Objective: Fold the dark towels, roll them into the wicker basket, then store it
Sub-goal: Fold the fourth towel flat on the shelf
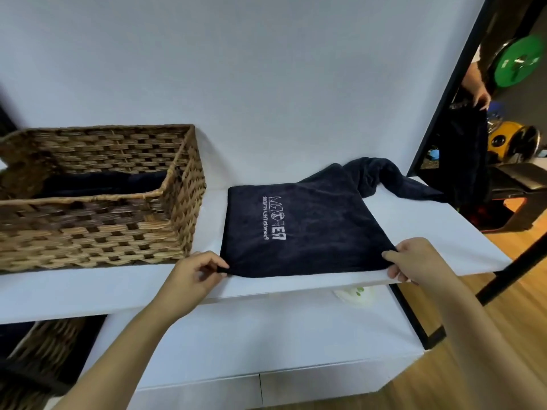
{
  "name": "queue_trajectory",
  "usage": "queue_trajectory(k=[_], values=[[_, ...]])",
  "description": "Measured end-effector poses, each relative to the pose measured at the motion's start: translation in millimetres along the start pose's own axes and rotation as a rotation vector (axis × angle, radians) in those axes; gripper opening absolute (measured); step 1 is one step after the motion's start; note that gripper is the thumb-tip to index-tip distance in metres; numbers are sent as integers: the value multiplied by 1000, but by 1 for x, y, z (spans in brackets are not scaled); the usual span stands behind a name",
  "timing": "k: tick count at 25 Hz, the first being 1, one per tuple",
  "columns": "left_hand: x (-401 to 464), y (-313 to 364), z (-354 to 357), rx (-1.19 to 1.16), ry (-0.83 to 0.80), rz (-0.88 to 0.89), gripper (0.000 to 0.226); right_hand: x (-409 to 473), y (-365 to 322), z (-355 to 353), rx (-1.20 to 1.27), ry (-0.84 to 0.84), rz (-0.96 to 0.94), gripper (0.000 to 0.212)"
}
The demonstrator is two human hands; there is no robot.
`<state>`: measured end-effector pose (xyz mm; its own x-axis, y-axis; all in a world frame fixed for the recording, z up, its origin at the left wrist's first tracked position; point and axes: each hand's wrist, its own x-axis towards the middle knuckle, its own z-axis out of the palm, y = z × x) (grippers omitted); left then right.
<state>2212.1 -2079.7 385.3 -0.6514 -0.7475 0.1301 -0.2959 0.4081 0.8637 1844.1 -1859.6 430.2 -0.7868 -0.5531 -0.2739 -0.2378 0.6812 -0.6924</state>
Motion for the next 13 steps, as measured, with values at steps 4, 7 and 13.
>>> queue_trajectory(k=[4, 7, 13], values=[[4, -1, 1, -101, 60, 91, 36, -13, -3, 1, 35, 62, 24, 20], [0, -3, -6, -141, 102, 107, 37, -18, -7, 6, 28, 67, 74, 32], [-4, -4, -8, -93, -54, 99, 30, -35, -36, 35, 21, 378, -116, 20]])
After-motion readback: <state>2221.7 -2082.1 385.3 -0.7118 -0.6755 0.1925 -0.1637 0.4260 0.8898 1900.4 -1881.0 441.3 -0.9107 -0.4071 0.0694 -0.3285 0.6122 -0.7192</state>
